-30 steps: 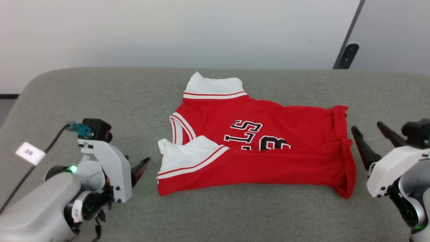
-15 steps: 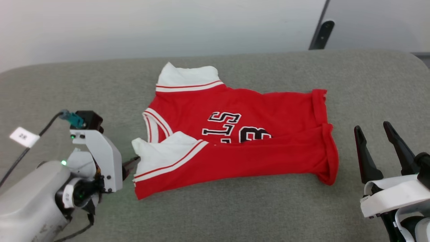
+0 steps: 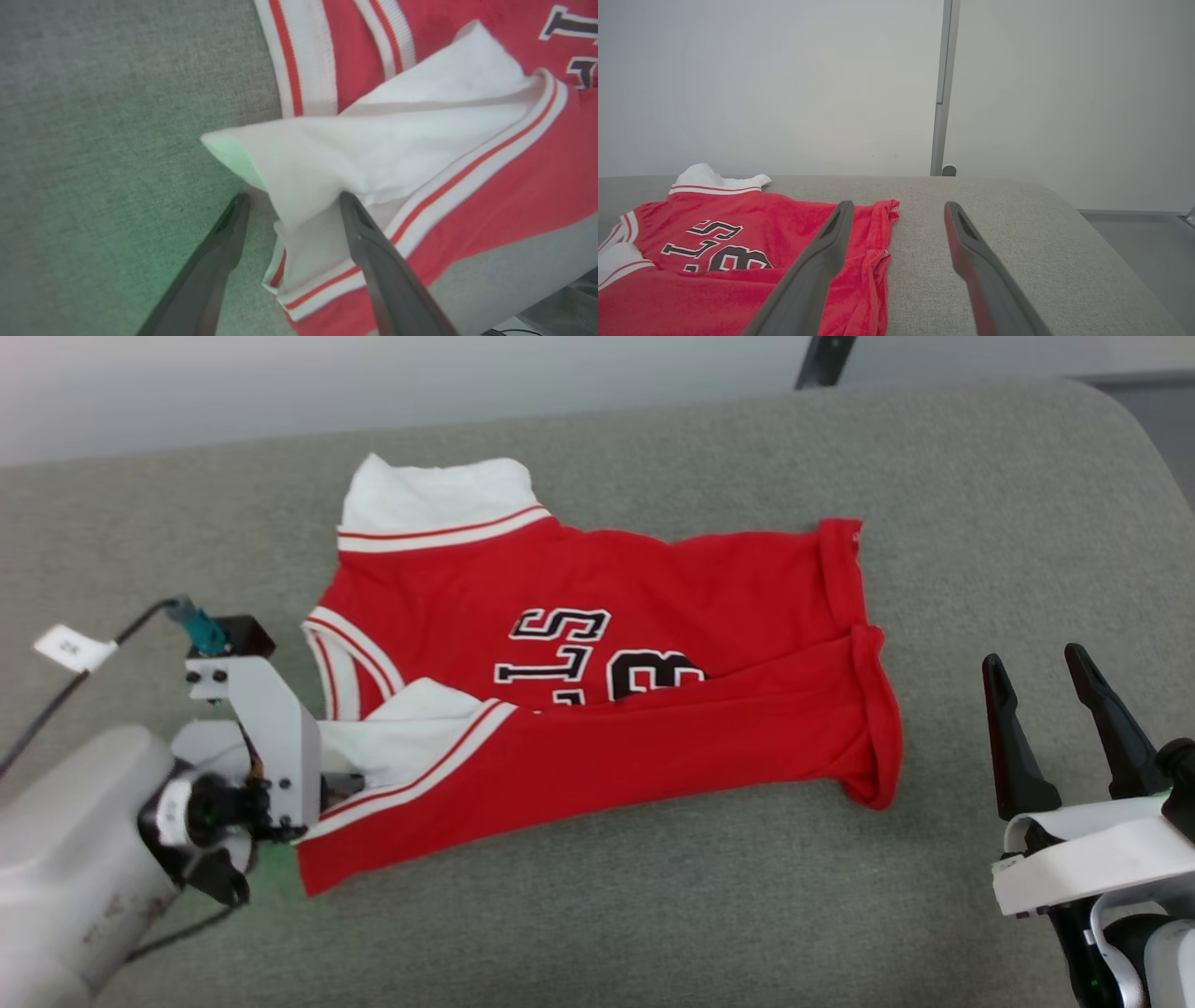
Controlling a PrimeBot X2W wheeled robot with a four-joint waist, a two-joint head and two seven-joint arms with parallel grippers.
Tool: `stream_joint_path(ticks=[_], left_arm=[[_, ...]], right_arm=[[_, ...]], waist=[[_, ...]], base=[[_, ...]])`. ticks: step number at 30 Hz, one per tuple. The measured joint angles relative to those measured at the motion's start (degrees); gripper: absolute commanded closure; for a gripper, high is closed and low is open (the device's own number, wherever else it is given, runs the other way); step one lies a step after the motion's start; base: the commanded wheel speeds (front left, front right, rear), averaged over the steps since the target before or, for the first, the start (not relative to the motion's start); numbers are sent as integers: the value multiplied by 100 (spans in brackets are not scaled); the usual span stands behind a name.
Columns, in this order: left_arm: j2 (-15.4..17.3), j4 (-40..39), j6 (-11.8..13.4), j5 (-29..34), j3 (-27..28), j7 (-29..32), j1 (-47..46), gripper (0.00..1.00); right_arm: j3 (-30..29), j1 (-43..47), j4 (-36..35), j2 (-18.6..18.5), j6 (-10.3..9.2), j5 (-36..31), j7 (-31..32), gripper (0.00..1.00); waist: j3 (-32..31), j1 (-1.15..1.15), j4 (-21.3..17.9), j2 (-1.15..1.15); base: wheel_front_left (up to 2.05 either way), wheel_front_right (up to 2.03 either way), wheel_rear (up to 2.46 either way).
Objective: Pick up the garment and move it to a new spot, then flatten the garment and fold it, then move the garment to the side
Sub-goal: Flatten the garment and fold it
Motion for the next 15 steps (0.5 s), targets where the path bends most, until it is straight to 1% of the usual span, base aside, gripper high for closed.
stream_joint_path(ticks=[3,6,7,9,10,11,13,15], left_arm=[[-30,164,45,-58,-67,335,-82,0],[-66,294,47,-180,-40,509,-135,0],[-79,355,47,-269,3,544,-140,11],[-107,470,25,-392,63,650,-151,64],[-108,513,-11,-399,55,733,-181,87],[-107,527,-41,-393,21,780,-206,100],[-118,515,-107,-399,-5,864,-222,100],[-137,489,-122,-361,-37,873,-262,100]], right_arm=[[8,-50,30,18,0,4,-3,0],[12,-90,53,19,0,13,-4,0],[11,-95,59,19,0,23,-4,0],[13,-119,77,15,0,59,43,0],[14,-122,89,11,0,66,99,0],[20,-130,103,1,0,80,159,0],[58,-172,133,-34,0,159,343,0],[55,-236,146,-88,0,201,537,0]], waist=[[126,0,-93,0],[227,0,-163,0],[254,0,-178,0],[303,0,-194,0],[323,0,-195,0],[335,0,-189,0],[348,0,-163,0],[359,0,-133,0]], base=[[0,0,0],[0,0,0],[0,0,0],[0,0,0],[0,0,0],[0,0,0],[0,0,0],[0,0,0]])
